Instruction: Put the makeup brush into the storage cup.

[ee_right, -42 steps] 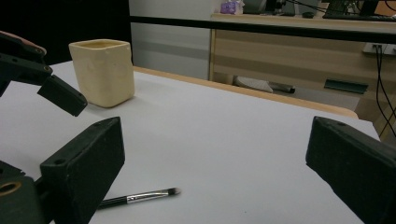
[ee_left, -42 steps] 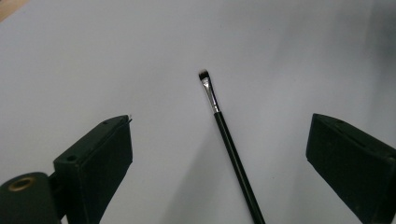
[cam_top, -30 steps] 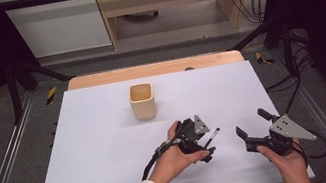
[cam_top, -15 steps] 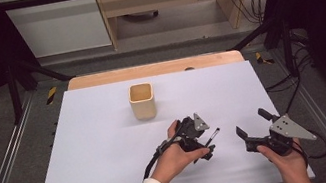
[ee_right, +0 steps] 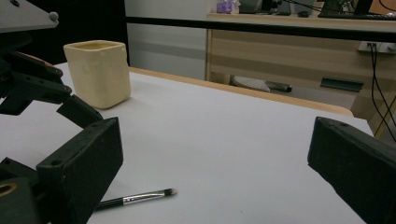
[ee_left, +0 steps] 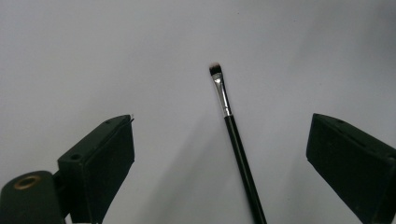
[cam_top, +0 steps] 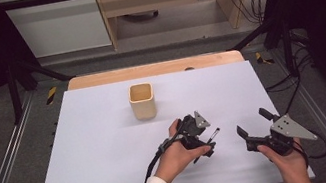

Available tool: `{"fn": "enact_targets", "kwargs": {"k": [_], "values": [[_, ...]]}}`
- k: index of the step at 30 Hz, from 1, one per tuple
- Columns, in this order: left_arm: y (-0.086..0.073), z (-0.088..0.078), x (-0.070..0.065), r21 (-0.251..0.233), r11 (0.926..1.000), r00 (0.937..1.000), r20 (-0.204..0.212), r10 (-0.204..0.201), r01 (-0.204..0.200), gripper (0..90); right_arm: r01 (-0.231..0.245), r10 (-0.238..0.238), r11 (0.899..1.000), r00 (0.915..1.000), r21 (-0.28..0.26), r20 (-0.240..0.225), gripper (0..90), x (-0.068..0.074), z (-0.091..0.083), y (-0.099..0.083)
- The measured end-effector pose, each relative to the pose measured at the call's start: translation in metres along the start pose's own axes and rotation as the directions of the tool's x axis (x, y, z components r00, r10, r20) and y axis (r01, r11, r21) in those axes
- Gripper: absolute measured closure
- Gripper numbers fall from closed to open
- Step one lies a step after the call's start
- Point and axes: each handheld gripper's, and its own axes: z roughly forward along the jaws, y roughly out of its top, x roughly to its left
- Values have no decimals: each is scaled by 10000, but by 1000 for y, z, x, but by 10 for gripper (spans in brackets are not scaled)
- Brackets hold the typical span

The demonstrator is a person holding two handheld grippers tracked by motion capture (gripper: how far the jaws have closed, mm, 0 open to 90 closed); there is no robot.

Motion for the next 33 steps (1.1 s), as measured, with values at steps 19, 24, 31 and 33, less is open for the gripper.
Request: {"fn": "enact_targets", "kwargs": {"k": [19,24,31,33], "values": [[-4,14,-7,504,9987,9997,247,0,-13,159,-41,41,10000,10000,38,0,35,1,1,0],[-5,14,-7,528,9984,9995,224,-213,201,222,-61,62,10000,10000,55,-9,37,1,1,0],[-7,16,-7,612,9972,9987,248,-438,422,308,-25,25,10000,10000,86,-30,40,1,1,0],[-7,16,-7,632,9971,9987,251,-446,429,321,-27,27,9999,10000,102,-32,40,1,1,0]]}}
